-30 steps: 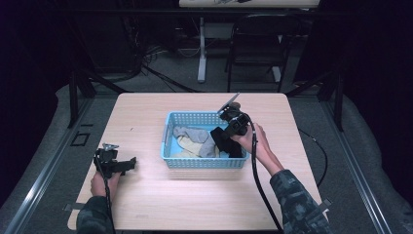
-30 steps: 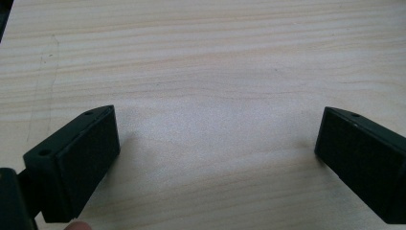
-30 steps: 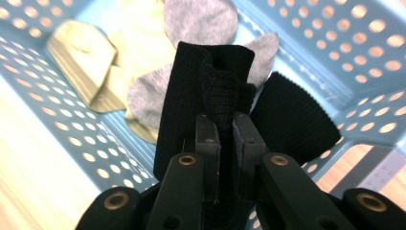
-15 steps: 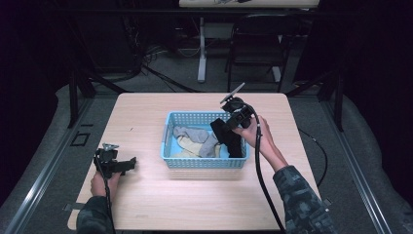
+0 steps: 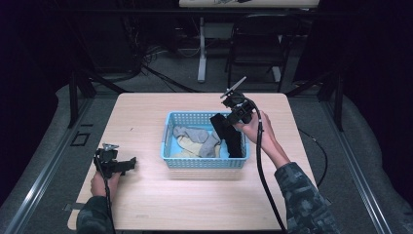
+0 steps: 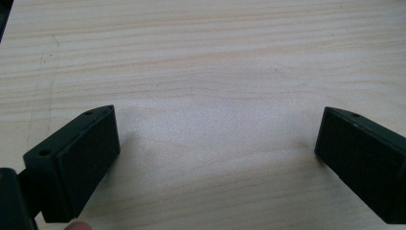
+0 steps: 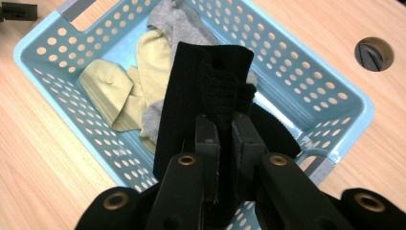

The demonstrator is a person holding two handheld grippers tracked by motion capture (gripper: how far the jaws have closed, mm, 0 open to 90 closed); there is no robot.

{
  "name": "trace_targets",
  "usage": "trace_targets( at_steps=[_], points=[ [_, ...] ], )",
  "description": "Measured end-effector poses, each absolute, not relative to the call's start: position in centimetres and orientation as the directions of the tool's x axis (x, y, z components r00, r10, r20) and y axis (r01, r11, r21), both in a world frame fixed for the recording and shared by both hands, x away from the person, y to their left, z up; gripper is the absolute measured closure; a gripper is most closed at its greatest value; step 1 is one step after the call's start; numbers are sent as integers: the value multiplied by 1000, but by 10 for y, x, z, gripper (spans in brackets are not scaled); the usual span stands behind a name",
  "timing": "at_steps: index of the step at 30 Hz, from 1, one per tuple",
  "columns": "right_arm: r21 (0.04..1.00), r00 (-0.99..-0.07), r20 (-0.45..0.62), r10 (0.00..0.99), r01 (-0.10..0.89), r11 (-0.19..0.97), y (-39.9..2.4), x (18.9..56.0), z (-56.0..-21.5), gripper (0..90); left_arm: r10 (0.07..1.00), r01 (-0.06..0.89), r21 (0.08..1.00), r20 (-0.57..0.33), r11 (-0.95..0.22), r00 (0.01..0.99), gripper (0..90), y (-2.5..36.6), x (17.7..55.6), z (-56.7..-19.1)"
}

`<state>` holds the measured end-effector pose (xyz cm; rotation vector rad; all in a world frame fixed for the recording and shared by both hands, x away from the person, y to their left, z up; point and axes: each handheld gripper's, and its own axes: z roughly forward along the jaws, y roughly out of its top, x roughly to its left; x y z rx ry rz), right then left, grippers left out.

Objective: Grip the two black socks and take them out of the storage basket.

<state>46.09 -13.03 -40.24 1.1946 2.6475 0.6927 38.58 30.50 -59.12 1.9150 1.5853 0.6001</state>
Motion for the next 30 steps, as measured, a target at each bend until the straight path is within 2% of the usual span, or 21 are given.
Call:
trace_targets(
  at_steps=[8,17,30],
  points=[
    [487,-675,41,737,658,575,-134,461,-392,840,981,722,680,-20,-130,195,14,305,386,-591],
    [535,-649,31,760,653,536,-156,454,-369,842,981,722,680,-20,-130,195,15,305,386,-591],
    [563,-609,46,792,671,483,-187,450,-366,846,981,722,680,-20,-130,195,15,305,386,-591]
  ],
)
